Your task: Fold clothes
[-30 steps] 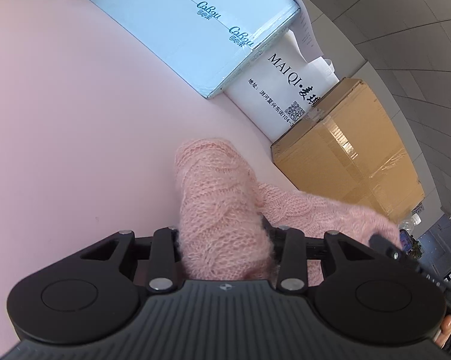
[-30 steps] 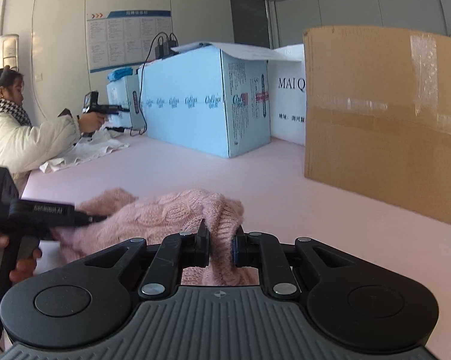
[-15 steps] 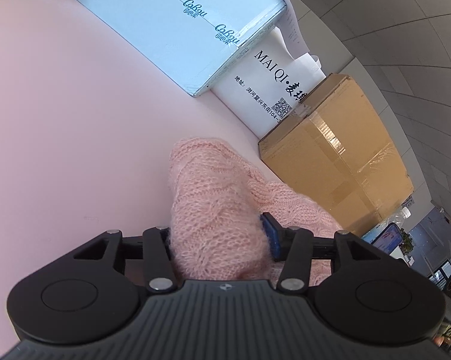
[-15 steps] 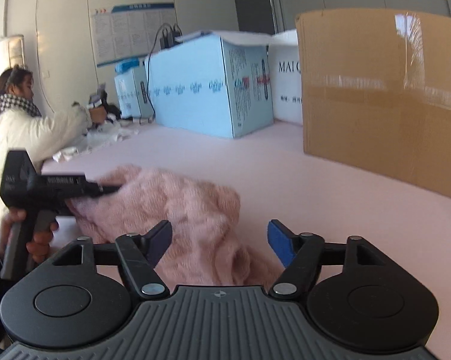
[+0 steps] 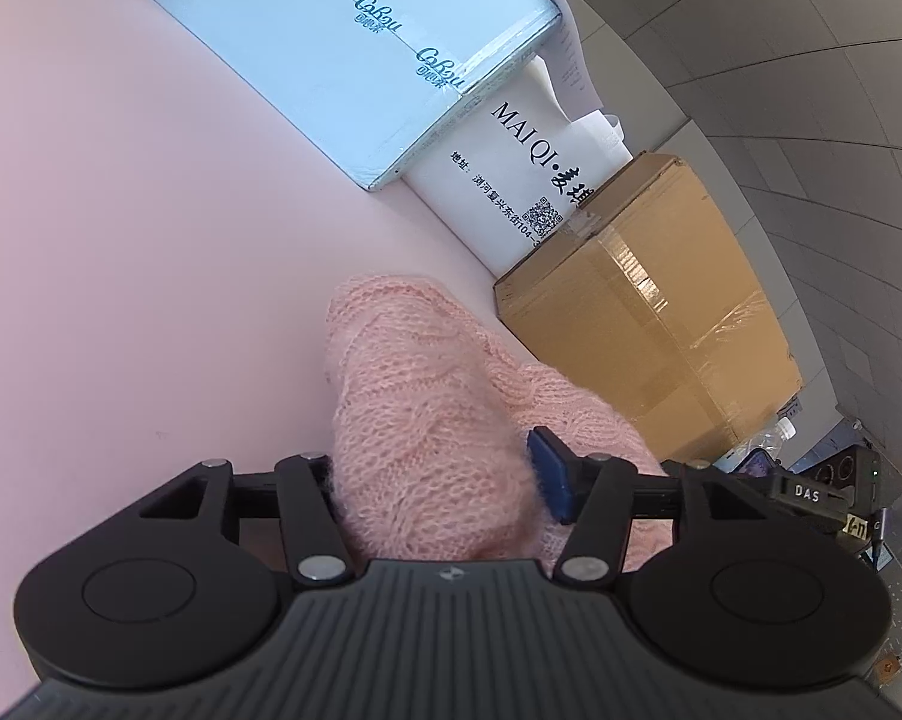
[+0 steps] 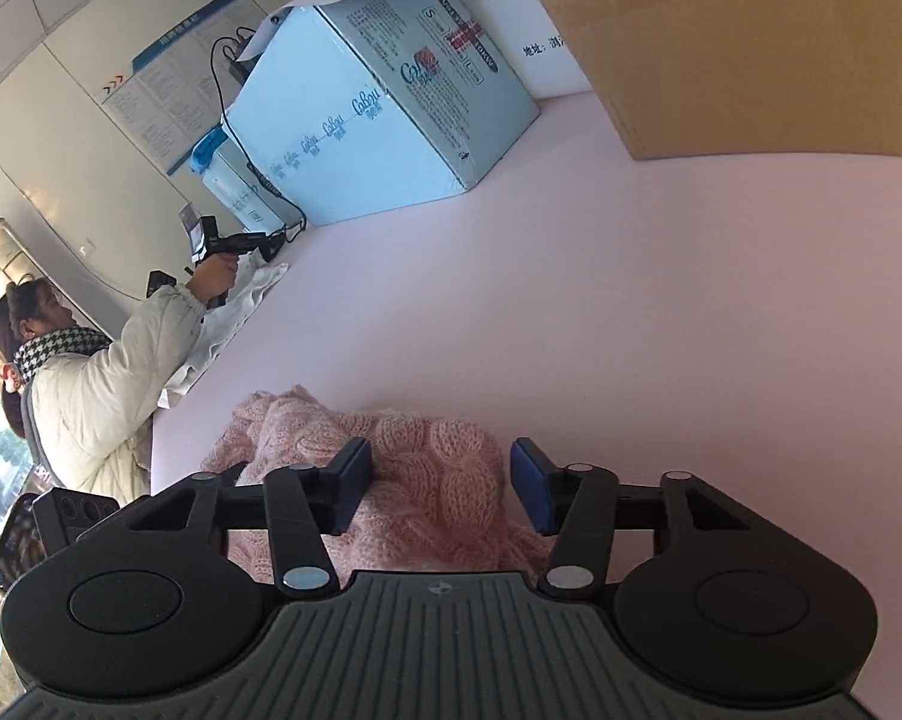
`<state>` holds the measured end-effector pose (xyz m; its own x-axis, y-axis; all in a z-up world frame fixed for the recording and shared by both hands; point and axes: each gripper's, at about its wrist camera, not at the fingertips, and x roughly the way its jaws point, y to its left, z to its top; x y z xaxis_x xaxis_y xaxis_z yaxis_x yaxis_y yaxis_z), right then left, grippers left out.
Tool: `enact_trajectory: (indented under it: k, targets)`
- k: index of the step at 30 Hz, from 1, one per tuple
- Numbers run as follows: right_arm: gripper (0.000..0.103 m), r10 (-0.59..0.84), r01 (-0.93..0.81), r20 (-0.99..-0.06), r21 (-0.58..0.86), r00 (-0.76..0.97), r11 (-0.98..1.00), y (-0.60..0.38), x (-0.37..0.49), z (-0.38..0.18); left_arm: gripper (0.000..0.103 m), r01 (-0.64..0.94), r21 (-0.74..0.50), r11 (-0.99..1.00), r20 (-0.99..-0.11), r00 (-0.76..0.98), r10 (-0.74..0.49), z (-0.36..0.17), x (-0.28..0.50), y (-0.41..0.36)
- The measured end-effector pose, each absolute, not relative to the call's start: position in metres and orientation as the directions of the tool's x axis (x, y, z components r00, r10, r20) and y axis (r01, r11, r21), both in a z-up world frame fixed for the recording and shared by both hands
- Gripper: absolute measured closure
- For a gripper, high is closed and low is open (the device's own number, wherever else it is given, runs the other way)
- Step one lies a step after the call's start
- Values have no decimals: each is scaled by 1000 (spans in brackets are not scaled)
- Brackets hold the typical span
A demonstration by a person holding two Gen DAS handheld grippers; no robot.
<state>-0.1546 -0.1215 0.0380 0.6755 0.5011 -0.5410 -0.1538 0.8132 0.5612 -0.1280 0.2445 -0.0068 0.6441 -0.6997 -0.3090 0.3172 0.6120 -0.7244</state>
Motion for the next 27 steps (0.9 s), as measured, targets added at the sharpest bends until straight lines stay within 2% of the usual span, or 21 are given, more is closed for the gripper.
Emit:
enact_trajectory:
  k: [1,2,3,8,14,16,17,21,25,26,27]
  targets:
    - [79,501,-164,-534,555,681,816,-120,-157,40,51,318,-725,611,-309,643,-701,-7,-128,244]
    - [90,491,-175,-525,539,695,824,-119,-161,43,51,317,-726,610,-308,643,-701,-7,-128,244]
    - [95,470,-177,-516,517,716,837,-118,-165,48,51,317,-726,610,-308,643,-701,-7,-128,244]
    - [96,445,-185,-458,507,770,842,-127,-189,68,51,316,-717,621,-318,645,-695,-6,-129,242]
    - [97,391,-114,-548,472,740,874,-140,-191,32,51,316,-707,632,-328,645,-690,-6,-129,240]
    - [100,348,-39,-595,469,725,882,-149,-185,6,51,316,-705,635,-331,645,-688,-5,-129,240]
    - [103,363,-33,-585,496,725,867,-156,-184,-2,51,316,-705,635,-331,645,-688,-5,-129,240]
    - [98,365,-58,-555,492,747,868,-161,-189,9,51,316,-705,635,-331,645,-689,-6,-128,241]
    - [97,414,-167,-459,487,786,857,-146,-208,37,51,315,-706,634,-331,644,-689,-6,-128,242]
    - [95,444,-219,-425,480,789,849,-138,-215,45,51,315,-706,634,-332,644,-689,-6,-128,242]
    - [80,482,-274,-400,474,780,837,-131,-221,51,51,315,-706,634,-331,644,-689,-6,-128,242]
